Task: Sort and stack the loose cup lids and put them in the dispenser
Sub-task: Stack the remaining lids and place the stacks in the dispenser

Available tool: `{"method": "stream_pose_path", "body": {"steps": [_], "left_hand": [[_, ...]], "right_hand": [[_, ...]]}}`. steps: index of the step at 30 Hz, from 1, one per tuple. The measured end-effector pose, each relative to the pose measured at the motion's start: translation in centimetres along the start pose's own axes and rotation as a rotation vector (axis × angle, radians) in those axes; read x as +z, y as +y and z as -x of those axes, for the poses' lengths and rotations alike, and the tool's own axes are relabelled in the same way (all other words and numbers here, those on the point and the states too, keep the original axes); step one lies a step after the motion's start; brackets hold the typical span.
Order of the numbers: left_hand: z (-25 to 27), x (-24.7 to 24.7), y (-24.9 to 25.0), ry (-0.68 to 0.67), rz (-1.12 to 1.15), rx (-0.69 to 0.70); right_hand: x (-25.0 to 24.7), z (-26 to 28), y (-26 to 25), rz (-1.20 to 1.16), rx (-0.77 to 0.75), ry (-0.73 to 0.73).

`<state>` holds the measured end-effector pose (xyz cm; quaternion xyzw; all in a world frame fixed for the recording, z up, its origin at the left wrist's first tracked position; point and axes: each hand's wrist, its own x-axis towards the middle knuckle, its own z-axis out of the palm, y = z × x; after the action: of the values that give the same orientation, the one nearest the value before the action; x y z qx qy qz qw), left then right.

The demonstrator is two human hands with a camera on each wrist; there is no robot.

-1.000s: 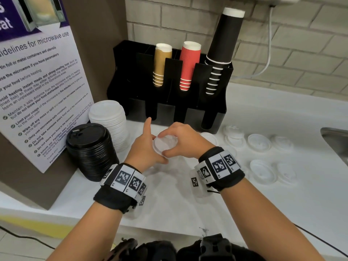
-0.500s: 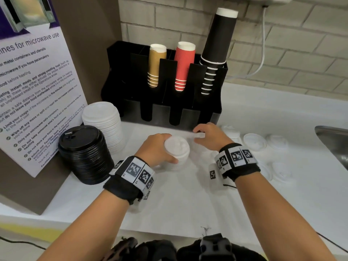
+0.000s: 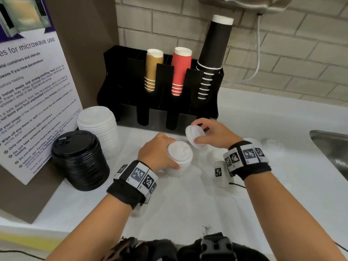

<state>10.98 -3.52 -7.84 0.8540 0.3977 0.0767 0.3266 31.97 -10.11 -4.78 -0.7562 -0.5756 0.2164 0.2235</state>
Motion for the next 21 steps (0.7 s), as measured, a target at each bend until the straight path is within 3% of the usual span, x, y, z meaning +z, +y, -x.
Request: {"method": "stream_pose_path", "body": {"steps": [4, 21], "left_hand": [[0.2, -0.1, 0.1, -0.002, 0.002, 0.008], [0.4, 0.0, 0.2, 0.023, 0.086, -0.029]], "right_hand": [[0.2, 1.6, -1.8, -0.139, -0.110, -0.081], [3.3, 1.7, -4.1, 0.127, -0.179, -0.086]]}}
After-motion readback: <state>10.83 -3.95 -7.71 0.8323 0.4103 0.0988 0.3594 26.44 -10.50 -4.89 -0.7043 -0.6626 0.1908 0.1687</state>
